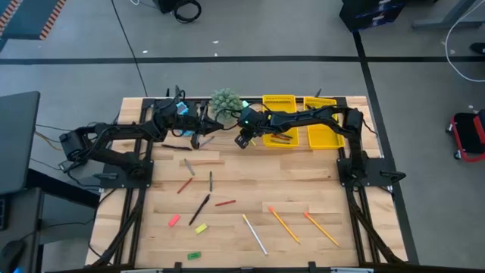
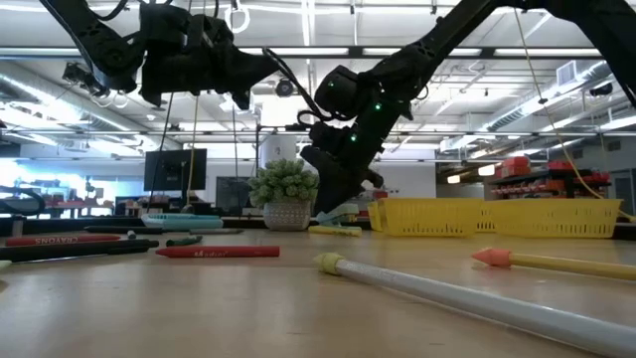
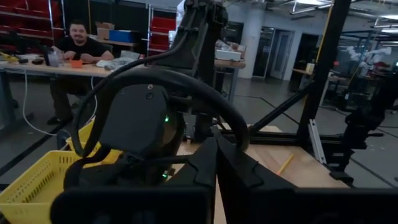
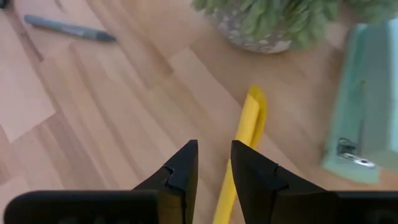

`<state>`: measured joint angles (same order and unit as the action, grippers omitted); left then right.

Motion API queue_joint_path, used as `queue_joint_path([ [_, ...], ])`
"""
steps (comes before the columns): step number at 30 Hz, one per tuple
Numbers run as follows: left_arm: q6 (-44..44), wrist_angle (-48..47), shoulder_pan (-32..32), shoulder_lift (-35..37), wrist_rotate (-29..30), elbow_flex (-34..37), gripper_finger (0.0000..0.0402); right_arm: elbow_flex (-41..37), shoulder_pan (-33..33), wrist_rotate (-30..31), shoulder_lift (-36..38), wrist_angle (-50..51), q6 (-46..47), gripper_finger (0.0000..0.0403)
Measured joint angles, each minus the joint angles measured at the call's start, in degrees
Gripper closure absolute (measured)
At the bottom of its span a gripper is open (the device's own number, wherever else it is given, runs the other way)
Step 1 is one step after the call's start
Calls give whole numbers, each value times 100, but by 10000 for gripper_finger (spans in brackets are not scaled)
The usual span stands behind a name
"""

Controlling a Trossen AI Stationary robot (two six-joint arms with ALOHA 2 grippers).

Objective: Sort crayons/erasers/pens/pencils in bins
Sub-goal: Put the yellow pen into the top right yellow bin

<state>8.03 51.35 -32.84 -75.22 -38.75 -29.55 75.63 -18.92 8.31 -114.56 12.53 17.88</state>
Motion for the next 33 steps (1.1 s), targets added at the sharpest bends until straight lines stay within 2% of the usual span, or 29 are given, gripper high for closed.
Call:
queue_joint_path([
  [7,4,-95,-62,0,1,-1,383,256,-2,66,0,79,-202,301],
  [12,13,-104,-114,0,1,-1,376,259,-7,69,-39,196,-132,301],
  [22,-98,-333,-114,0,-91,-1,388,251,-49,72,-431,200,-13,301],
  [33,-271,-713,-111,-2,-96,-1,377,259,-90,21,-564,299,4,301],
])
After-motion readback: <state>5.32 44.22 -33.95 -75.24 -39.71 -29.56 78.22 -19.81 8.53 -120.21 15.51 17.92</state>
